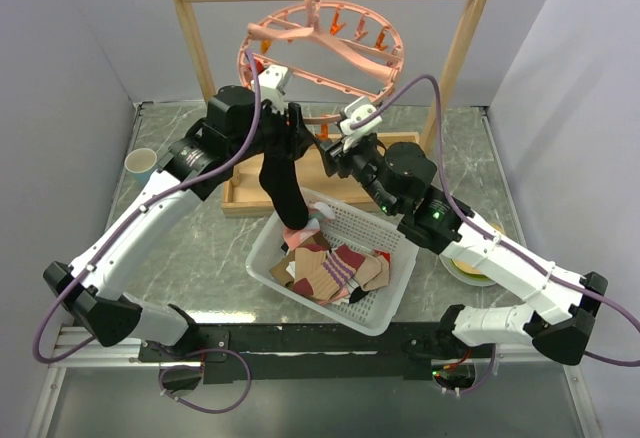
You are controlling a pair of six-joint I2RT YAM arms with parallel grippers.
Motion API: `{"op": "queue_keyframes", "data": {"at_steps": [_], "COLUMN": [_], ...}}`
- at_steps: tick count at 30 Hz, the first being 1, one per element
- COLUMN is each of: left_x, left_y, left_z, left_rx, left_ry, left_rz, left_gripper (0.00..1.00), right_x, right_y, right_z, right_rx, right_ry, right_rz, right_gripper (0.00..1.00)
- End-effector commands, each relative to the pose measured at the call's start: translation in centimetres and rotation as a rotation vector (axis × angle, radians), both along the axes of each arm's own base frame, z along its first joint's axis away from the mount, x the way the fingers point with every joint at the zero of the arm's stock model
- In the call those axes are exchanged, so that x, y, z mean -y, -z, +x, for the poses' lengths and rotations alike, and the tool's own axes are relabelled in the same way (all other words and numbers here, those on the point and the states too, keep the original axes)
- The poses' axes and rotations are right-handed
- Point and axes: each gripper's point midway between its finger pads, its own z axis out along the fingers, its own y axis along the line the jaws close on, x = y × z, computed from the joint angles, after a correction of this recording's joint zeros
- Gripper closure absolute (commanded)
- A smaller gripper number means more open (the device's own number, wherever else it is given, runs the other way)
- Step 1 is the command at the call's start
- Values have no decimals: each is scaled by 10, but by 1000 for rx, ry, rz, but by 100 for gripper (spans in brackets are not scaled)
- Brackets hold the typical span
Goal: Clip the socks to the hanger
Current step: Adjust the hanger on the clothesline.
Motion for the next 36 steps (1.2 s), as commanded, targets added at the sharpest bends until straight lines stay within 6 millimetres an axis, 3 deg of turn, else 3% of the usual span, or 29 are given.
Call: {"op": "queue_keyframes", "data": {"at_steps": [1,12,20,26,36], "left_x": [-6,-18,-24,-29,-33], "left_y": [-29,-23,-18,-18,-21], "left_z": [13,21,22,25,25], "left_rx": [68,67,63,57,59], "left_ry": [-62,-115,-133,-146,-154], "left_rz": [-30,-11,0,-4,-7], "left_gripper": [41,40,39,39,38], "right_x": [10,36,83,82,61], "right_y": [-27,0,16,18,26], "right_z": [-13,-17,13,29,26], "right_rx": [65,50,25,28,-16], "right_ry": [-25,-9,49,7,-234], "right_rz": [80,90,144,107,68], "right_gripper": [36,36,36,36,42]}}
